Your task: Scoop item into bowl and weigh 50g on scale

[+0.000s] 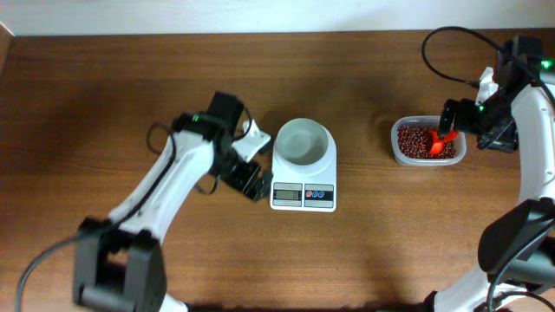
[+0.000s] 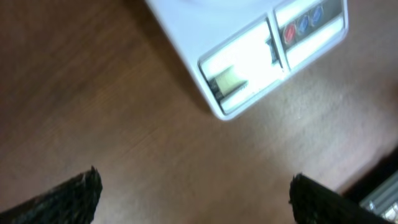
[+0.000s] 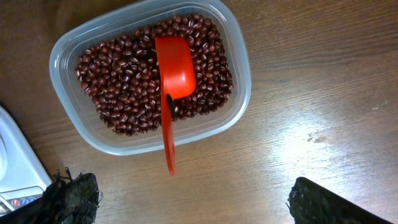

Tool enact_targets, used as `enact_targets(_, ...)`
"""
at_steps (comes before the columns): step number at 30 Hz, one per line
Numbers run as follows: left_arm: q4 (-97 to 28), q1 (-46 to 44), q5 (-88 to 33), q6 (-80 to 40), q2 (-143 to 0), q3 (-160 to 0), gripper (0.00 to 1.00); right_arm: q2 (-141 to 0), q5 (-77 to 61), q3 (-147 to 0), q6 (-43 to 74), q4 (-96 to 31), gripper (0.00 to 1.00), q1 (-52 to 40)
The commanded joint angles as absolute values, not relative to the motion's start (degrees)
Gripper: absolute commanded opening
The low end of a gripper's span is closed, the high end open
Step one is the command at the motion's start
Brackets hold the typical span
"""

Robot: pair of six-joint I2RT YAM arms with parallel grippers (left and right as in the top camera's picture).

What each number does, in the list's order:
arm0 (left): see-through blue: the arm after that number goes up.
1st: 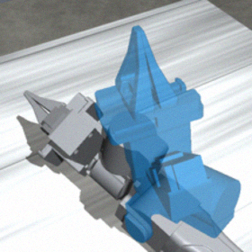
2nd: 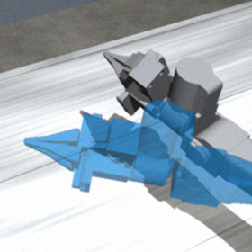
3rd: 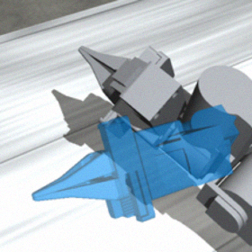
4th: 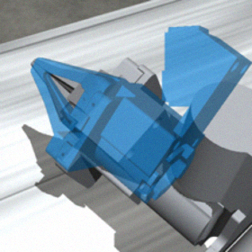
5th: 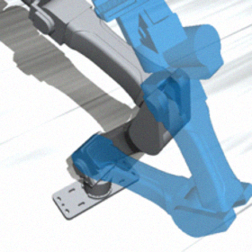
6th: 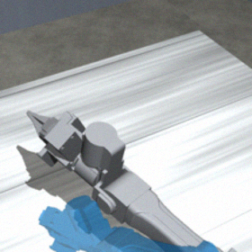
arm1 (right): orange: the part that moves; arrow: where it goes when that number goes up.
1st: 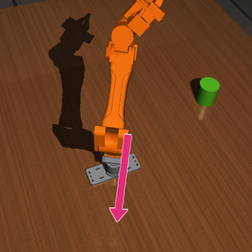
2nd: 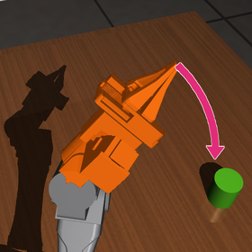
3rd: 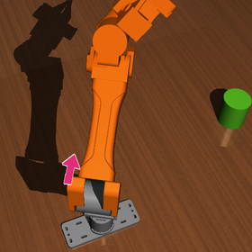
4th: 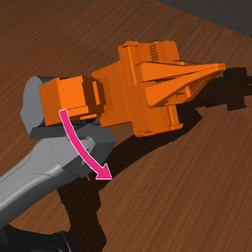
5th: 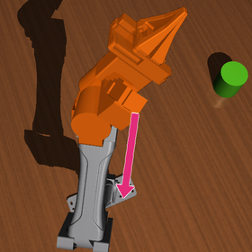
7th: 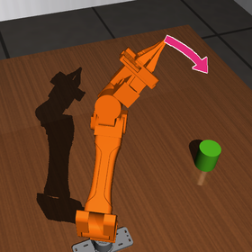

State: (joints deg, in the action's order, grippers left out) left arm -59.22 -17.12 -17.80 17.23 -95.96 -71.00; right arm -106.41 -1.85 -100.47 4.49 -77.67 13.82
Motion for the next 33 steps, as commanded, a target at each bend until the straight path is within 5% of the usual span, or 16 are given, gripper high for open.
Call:
enact_targets(1,-49.4,-16.9,-18.7,21.3,-84.3,-59.4,0.99,-105.2,-2.3,-100.3,4.5,-77.5,0.99,13.6)
enact_targets(22,-39.6,-26.9,-10.4,45.3,-99.8,-54.2,0.99,-105.2,-2.3,-100.3,4.5,-77.5,0.99,13.6)
enact_targets(33,-32.9,-26.9,-10.0,45.3,-100.8,-54.2,0.99,-105.2,-2.3,-100.3,4.5,-77.5,0.99,13.6)
